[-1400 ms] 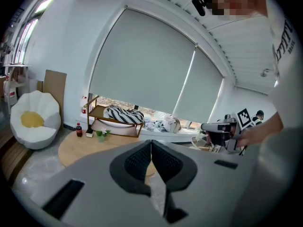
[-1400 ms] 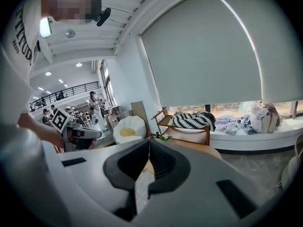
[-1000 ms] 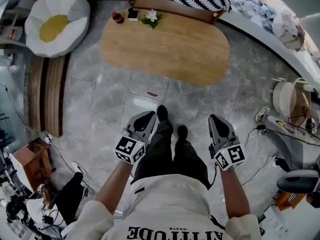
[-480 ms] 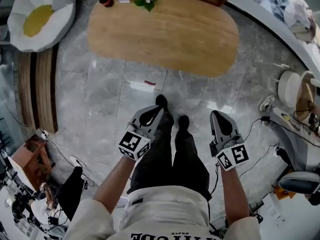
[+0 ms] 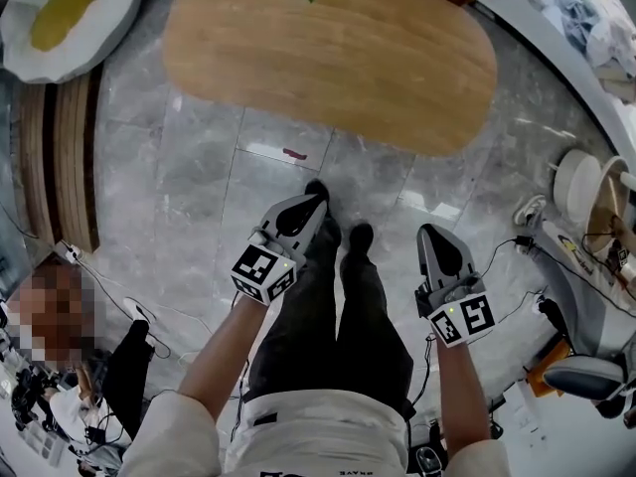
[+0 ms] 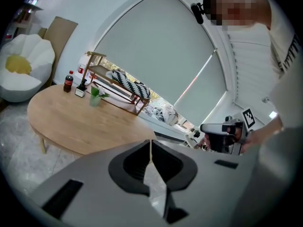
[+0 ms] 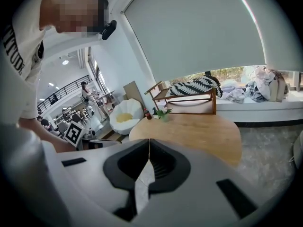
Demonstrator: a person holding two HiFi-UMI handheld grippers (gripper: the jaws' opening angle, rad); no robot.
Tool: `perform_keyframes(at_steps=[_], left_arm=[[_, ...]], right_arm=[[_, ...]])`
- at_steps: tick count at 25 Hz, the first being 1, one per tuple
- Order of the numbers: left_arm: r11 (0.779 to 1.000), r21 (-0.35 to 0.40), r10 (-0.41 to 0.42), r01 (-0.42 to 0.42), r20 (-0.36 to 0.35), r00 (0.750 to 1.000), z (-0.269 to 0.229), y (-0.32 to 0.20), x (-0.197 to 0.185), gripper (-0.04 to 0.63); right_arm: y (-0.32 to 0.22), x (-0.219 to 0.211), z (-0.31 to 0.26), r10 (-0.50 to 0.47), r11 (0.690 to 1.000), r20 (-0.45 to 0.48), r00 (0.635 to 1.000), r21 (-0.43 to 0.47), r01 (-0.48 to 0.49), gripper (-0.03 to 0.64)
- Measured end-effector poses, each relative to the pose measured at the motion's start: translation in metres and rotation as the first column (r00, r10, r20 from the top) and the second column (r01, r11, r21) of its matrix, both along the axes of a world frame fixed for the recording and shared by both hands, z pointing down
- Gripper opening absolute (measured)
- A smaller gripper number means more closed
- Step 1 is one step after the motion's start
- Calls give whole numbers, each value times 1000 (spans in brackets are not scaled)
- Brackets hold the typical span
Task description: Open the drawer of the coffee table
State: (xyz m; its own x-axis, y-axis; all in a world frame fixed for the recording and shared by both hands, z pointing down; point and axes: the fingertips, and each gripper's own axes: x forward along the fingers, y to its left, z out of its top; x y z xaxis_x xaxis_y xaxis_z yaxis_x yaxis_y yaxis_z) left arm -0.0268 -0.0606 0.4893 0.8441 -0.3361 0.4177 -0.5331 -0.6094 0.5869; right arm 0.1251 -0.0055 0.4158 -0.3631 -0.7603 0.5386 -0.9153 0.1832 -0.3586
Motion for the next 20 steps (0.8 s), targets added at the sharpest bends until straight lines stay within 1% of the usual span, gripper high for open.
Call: perform_keyframes(at_steps=[4,11,14,19,20], left_arm=[[999,-33,-13,12,-13,1000,26,-4,-4,21],[996,-78,-38,36,-21,999,74,-11,-4,21],[994,-102,-53,50,-32,998,101,-16,3,23],[991,-120,-72,67,-39,997,146,-21,16,25],[990,-122,-74,69,-39,996,155,-22,18,33]], right_arm=[[-7,-6,15,-25,1000,-12,1000,-15,25,18],[-18,-10,44,-39,998,3,999,-41,40,18],[-22,-9,60,-53,997,13,999,-55,53,18],[-27,-7,88,-86,992,23,996,-86,88,18],[-29,-8,94,-93,991,25,995,-91,95,18]])
